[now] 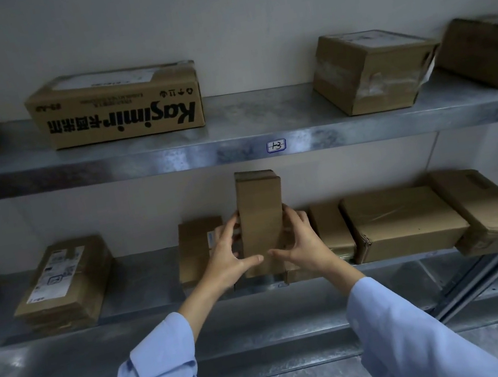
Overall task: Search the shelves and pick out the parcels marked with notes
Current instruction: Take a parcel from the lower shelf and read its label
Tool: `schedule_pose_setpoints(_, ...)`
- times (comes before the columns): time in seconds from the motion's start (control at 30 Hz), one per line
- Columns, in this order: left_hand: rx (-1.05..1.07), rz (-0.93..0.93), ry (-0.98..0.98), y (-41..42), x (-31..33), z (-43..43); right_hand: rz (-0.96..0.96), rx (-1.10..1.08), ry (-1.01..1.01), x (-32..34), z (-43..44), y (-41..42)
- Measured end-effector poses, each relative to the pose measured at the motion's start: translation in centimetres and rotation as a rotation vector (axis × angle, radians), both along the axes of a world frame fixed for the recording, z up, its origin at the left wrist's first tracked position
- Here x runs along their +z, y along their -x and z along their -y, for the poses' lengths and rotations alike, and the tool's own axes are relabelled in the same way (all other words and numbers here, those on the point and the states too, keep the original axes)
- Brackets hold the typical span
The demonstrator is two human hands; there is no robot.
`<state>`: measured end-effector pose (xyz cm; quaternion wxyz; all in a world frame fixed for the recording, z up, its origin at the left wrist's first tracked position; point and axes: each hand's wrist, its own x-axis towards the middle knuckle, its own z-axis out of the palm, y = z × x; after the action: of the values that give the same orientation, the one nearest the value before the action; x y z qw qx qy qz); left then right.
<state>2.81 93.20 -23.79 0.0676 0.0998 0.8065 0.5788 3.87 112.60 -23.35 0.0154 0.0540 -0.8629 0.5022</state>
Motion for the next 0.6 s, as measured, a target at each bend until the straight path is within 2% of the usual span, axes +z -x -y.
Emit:
schedule_pose_setpoints(0.23,0.009,-0.016,0.020,-0.2,0.5,0.4,0.051,-0.011,0.075,0.5,-0.3,-0.1)
schedule_pose_setpoints(0.6,-0.003,0.018,-0.028,-0.6,1.2,0.9,0.003,0.040,0.101,1.5,0.1,-0.4)
